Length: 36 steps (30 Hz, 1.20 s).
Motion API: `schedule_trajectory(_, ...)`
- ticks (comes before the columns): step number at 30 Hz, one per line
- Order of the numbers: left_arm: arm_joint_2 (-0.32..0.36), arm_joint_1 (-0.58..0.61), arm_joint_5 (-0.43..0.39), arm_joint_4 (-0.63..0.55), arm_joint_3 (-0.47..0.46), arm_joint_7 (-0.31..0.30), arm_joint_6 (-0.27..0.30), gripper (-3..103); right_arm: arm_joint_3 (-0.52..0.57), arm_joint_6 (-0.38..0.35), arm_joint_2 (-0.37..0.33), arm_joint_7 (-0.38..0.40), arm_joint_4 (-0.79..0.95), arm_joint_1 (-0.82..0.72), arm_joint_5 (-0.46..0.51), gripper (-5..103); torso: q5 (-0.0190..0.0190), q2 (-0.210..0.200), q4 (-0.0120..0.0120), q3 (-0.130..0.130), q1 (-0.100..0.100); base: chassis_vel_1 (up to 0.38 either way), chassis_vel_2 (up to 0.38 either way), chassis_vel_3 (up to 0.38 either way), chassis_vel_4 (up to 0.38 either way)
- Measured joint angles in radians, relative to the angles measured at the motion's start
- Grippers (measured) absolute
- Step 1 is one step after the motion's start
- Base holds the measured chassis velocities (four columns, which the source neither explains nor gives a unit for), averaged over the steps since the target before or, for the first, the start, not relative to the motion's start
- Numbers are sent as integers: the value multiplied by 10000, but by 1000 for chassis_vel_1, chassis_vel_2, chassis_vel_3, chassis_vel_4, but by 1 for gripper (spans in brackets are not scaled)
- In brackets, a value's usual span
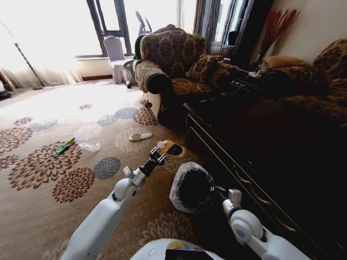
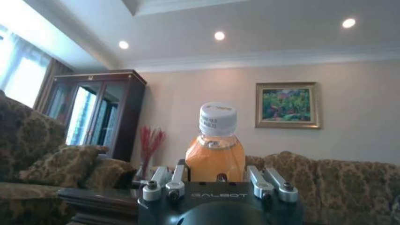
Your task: Pick up the trash from the ground and place it into the trash bin.
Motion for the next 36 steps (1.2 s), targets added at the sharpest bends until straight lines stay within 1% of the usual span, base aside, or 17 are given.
schedule_trajectory(7,424,358,788,-549,175,315,225,40,-1485,-268,548,360,-448,1906,823,0,-2,0,-5,-1,-1,0,0,0,0)
schedule_trajectory(8,628,359,1162,-395,163,474,114,40,-1858,-372,638,470,-597,2280,911,0,0,0,-7,-1,-1,0,0,0,0)
schedule_trajectory(10,699,358,1278,-328,153,531,69,40,-2009,-428,669,529,-654,2428,969,0,0,0,-9,0,-1,0,0,0,0)
schedule_trajectory(13,1017,293,2047,117,45,757,-316,40,-2646,-862,842,895,-817,3165,1291,0,-1,0,-12,0,-1,0,0,0,0)
schedule_trajectory(16,1263,292,2245,161,-53,916,-420,40,-2957,-1044,865,1013,-837,3522,1326,0,-3,0,-11,-1,-1,0,0,0,0)
schedule_trajectory(17,1361,327,2259,127,-116,972,-434,40,-3059,-1093,852,1035,-837,3634,1334,0,-10,1,-8,-1,-1,0,0,0,0)
schedule_trajectory(18,1507,412,2259,45,-230,1083,-447,40,-3172,-1146,848,1108,-836,3747,1336,0,-24,1,6,-1,-1,0,0,0,0)
schedule_trajectory(23,1978,905,2307,-218,-706,1543,-443,40,-3362,-1381,1085,1727,-745,3730,1217,0,-15,3,11,0,-1,0,0,0,0)
schedule_trajectory(24,2138,1037,2473,-220,-839,1672,-462,40,-3405,-1433,1179,1824,-691,3616,1126,0,25,2,23,3,0,0,0,0,0)
schedule_trajectory(25,2224,1065,2662,-129,-863,1706,-529,40,-3437,-1463,1219,1874,-650,3545,1078,0,35,1,19,4,0,0,0,0,0)
schedule_trajectory(27,2248,1056,2777,-42,-855,1721,-547,40,-3440,-1475,1225,1926,-616,3507,1044,0,27,1,11,4,0,0,0,0,0)
schedule_trajectory(28,2259,993,2976,95,-785,1711,-555,40,-3439,-1484,1214,2020,-558,3447,988,0,2,1,4,3,0,0,0,0,0)
schedule_trajectory(30,2246,881,3255,286,-682,1592,-584,36,-3428,-1493,1175,2045,-482,3382,974,0,1,1,5,3,0,0,0,0,0)
schedule_trajectory(31,2195,715,3555,558,-547,1489,-668,41,-3380,-1501,1129,2067,-388,3285,974,0,4,1,4,3,0,0,0,0,0)
schedule_trajectory(32,2157,633,3696,699,-477,1459,-709,41,-3330,-1505,1102,2090,-335,3215,972,0,3,1,3,3,0,0,0,0,0)
schedule_trajectory(34,2080,488,3929,975,-343,1320,-780,52,-3164,-1507,1013,2113,-182,2991,966,0,3,1,2,2,0,0,0,0,0)
schedule_trajectory(36,2042,438,4037,1080,-298,1205,-832,52,-3096,-1508,978,2114,-118,2896,970,0,2,1,2,2,0,0,0,0,0)
